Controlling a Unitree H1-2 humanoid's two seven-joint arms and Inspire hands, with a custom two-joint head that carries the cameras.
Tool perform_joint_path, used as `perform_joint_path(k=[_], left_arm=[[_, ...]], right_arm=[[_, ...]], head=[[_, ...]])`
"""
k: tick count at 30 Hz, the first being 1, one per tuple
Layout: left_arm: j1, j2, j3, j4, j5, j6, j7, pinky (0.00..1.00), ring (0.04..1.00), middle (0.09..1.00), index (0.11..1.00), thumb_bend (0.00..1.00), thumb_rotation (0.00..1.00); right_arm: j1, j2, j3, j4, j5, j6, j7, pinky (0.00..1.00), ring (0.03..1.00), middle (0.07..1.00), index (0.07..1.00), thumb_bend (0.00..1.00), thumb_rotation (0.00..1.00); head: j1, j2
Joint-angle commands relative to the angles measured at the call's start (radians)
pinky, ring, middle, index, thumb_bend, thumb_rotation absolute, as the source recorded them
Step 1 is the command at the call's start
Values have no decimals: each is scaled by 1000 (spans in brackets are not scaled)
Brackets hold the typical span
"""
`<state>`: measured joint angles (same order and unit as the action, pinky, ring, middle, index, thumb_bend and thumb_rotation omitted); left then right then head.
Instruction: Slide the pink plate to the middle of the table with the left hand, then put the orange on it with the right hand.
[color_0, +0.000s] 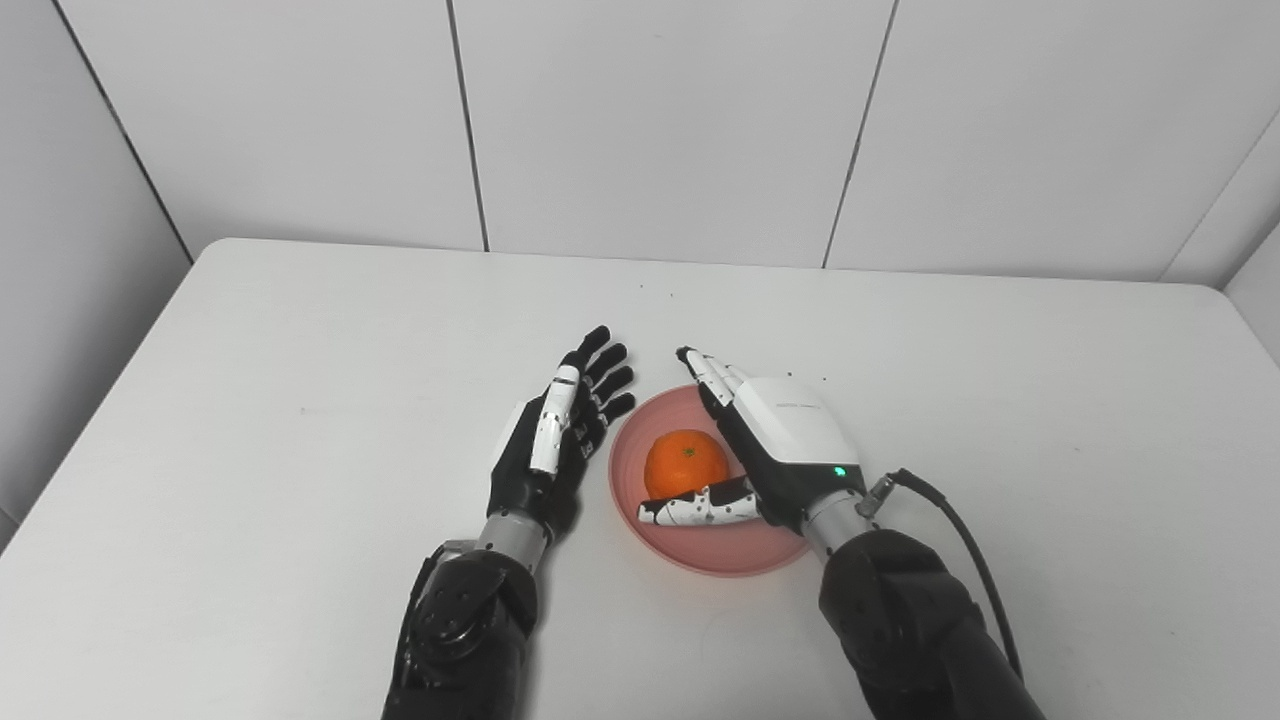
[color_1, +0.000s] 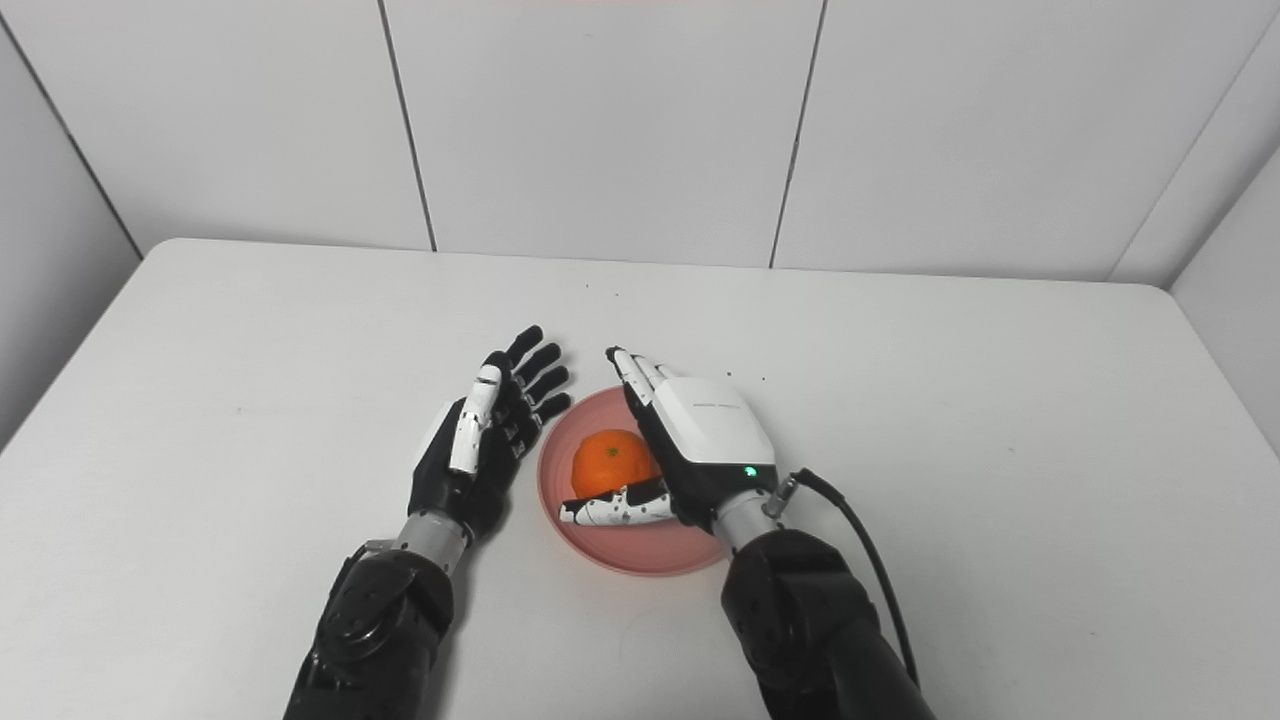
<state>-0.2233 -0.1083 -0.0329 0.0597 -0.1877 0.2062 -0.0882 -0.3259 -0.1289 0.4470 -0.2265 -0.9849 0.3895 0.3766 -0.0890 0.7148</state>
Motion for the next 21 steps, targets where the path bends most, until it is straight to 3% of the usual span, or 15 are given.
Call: perform_joint_path(k=[1,5,10,13,16,21], left_arm=[[18,9,4,10,8,21,6,894,917,926,913,369,1000],[20,11,9,6,-9,32,-2,897,919,928,915,373,1000],[19,6,23,8,-37,36,-14,921,930,935,917,376,1000],[18,2,27,8,-33,40,-5,910,917,926,904,379,1000],[18,8,26,9,-27,38,-10,915,918,929,911,392,1000],[19,18,28,10,-25,26,-14,921,921,933,918,389,1000]], right_arm=[[-20,0,-22,-40,13,-36,-38,895,944,972,1000,1000,599],[-20,2,-59,-79,53,-30,-37,902,954,976,1000,1000,617],[-13,7,-136,-196,96,-11,-44,855,950,992,1000,1000,745],[20,25,-212,-254,174,-45,-113,807,925,981,1000,1000,778],[51,37,-286,-253,259,-85,-195,835,935,983,1000,981,964],[107,39,-383,-195,363,-115,-295,862,941,974,982,882,999]], head=[[-2,1],[-7,-1],[-10,-5],[-12,-8],[-12,-11],[-12,-13]])
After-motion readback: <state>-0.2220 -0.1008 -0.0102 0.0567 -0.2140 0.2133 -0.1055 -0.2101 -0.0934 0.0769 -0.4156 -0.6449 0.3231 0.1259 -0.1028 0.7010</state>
